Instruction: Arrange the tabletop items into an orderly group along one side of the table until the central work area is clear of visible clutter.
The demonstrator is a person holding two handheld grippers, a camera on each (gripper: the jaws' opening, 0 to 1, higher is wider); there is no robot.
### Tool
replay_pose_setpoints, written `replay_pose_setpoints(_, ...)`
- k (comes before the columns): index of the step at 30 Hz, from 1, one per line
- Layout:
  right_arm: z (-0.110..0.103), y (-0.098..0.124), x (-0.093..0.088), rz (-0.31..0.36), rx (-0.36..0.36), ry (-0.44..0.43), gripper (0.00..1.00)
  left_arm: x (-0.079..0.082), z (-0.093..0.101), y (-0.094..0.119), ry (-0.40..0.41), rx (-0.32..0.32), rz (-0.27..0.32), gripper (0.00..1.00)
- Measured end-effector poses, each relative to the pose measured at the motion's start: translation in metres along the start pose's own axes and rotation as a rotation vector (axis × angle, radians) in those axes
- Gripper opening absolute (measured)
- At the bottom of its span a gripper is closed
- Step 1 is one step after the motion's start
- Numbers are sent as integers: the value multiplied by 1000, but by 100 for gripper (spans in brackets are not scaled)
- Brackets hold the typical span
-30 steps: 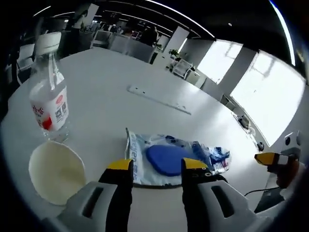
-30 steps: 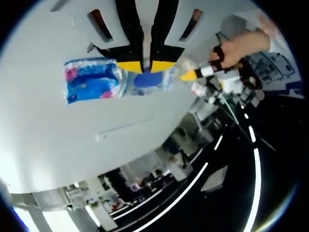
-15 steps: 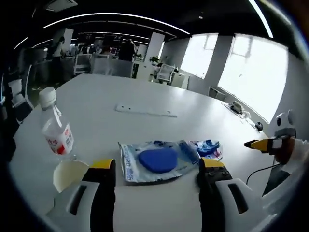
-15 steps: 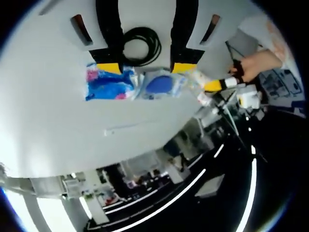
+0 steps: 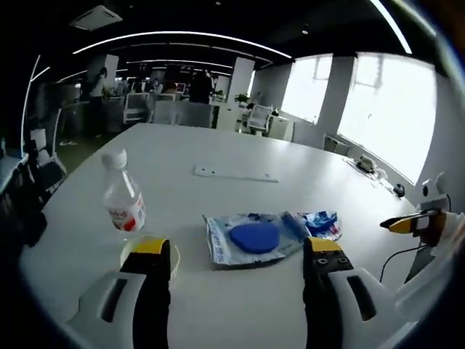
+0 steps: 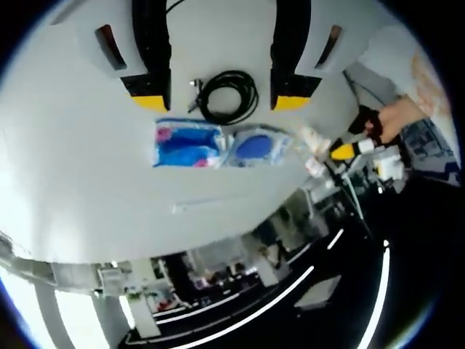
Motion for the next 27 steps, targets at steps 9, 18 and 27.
replay_pose_setpoints(9, -1, -1, 1, 13, -11, -38, 51, -5, 3, -2, -1, -3, -26, 73)
replay_pose_setpoints(18, 1, -4, 0, -1, -22, -18, 47, 2, -27, 2, -180, 37, -150, 60)
replay_pose_setpoints(27, 5, -2, -6, -17, -32, -53, 43, -7, -57, -10, -332, -15, -366, 21)
Point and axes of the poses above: the point that each gripper's makers call its tool centre point, and the gripper's own axes: y roughly backward along the fingers, z roughly to its right, x roughly out of its top, the point moved 9 cm from there along y, roughly backward along the fingers, and after that the axes turned 4 degrees about -y, right-handed, at the moved point
